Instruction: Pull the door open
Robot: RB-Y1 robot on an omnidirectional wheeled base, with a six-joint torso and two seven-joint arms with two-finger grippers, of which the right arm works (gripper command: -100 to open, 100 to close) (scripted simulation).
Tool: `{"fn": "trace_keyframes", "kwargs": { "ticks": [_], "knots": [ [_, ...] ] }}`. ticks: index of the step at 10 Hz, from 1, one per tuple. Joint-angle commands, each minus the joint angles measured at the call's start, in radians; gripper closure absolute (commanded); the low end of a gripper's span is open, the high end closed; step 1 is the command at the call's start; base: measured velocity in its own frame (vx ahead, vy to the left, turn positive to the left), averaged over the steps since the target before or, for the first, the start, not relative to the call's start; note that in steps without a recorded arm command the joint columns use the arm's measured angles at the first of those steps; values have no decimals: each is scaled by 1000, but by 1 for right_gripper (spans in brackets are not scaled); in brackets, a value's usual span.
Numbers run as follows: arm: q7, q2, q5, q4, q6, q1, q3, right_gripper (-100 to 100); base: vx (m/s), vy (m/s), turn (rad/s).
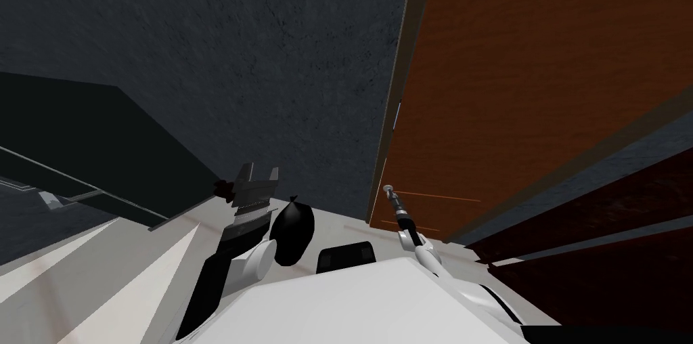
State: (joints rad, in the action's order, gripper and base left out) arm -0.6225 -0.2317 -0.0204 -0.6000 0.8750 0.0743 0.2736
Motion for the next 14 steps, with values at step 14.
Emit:
{"fn": "trace_keyframes", "kwargs": {
  "ticks": [14],
  "knots": [
    [339,-1,95,-2,-5,-2,-59,100,-31,-12,33]
  ]
}}
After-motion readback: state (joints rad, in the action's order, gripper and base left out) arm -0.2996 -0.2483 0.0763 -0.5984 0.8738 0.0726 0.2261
